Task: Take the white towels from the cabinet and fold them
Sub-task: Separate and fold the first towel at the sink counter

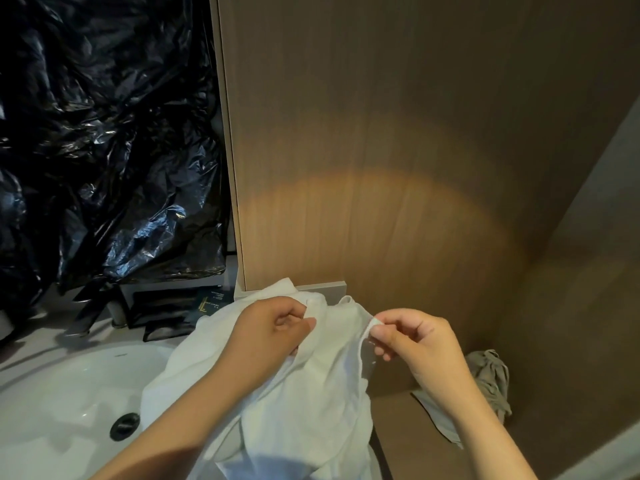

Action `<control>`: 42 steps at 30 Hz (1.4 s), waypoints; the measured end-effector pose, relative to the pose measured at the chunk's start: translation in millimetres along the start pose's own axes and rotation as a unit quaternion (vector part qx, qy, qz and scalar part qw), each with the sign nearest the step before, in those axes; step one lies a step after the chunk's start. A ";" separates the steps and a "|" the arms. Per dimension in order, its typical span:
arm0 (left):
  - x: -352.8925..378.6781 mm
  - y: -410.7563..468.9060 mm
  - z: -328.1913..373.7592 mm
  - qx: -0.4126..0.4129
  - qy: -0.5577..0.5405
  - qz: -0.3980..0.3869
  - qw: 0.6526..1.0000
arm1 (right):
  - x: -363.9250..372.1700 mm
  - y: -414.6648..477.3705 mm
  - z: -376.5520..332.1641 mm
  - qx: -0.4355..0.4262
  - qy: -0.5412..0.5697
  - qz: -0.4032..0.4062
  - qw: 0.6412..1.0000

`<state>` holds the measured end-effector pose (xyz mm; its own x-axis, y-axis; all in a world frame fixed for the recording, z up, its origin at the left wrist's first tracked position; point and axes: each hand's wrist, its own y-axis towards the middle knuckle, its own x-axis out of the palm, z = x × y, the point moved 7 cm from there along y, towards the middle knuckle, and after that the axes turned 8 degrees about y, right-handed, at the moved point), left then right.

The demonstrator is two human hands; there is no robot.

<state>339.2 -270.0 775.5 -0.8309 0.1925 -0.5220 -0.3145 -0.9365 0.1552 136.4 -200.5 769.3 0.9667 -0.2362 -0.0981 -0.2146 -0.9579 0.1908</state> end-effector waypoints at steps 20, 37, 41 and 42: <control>-56.7 -31.1 12.3 0.060 -0.089 0.051 0.993 | 95.5 20.1 -77.6 -0.137 -0.053 -0.108 0.983; -58.4 -38.0 21.2 0.124 -0.038 0.077 0.988 | 92.8 22.0 -75.9 -0.136 -0.083 -0.095 0.983; -62.0 -35.4 18.4 0.112 -0.060 0.091 0.988 | 94.0 27.6 -70.2 -0.132 -0.075 -0.103 0.983; -63.5 -34.6 20.1 0.113 -0.065 0.090 0.987 | 95.3 30.2 -68.5 -0.121 -0.069 -0.115 0.984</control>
<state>393.7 -244.0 820.2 -0.9299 0.0777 -0.3594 -0.2378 -0.8725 0.4267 231.6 -240.7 832.6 0.9543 -0.0541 -0.2940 0.0628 -0.9252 0.3743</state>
